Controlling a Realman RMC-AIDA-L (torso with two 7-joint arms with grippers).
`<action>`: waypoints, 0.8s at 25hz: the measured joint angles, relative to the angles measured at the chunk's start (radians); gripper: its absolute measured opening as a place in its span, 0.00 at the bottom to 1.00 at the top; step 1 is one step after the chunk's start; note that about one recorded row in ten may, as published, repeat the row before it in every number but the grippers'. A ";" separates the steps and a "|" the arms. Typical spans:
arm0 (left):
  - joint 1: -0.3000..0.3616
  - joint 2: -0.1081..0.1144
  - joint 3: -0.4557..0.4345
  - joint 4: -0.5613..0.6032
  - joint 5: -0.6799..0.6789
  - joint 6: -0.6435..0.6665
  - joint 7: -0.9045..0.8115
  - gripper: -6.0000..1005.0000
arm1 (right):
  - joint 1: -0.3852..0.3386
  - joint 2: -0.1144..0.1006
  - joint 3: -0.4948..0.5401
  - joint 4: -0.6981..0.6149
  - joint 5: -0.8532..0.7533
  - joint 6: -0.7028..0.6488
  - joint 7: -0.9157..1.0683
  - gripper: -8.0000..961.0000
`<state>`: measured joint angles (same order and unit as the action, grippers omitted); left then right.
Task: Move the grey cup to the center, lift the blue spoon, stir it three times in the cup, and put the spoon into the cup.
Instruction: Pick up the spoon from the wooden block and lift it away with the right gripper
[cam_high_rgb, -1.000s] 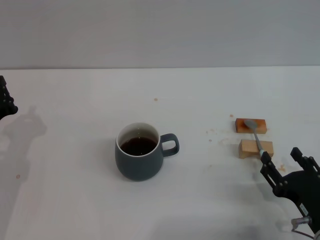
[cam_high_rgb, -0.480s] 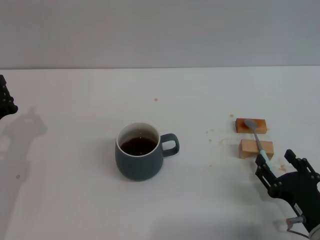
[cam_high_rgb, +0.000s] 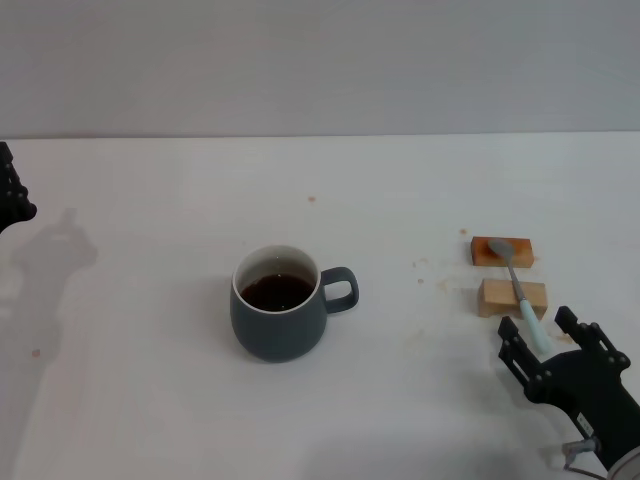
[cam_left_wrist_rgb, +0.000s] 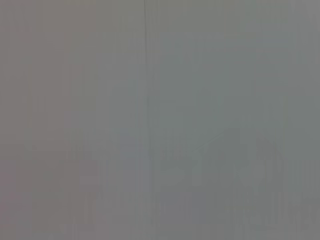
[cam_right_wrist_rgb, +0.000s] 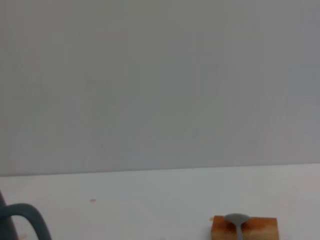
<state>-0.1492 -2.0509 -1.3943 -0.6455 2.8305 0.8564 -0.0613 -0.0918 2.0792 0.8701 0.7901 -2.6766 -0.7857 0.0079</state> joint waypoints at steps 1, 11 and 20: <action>0.000 0.000 0.000 -0.001 0.001 0.000 0.000 0.00 | 0.000 0.000 0.000 0.000 0.000 0.000 0.000 0.64; 0.007 0.000 0.000 -0.017 0.012 -0.006 0.000 0.00 | 0.028 0.000 -0.032 -0.040 0.032 -0.003 0.021 0.63; 0.018 0.000 -0.001 -0.028 0.012 -0.006 0.001 0.00 | 0.037 -0.001 -0.029 -0.048 0.033 -0.006 0.023 0.62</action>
<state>-0.1313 -2.0508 -1.3954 -0.6731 2.8425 0.8500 -0.0606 -0.0546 2.0785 0.8407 0.7417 -2.6432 -0.7913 0.0305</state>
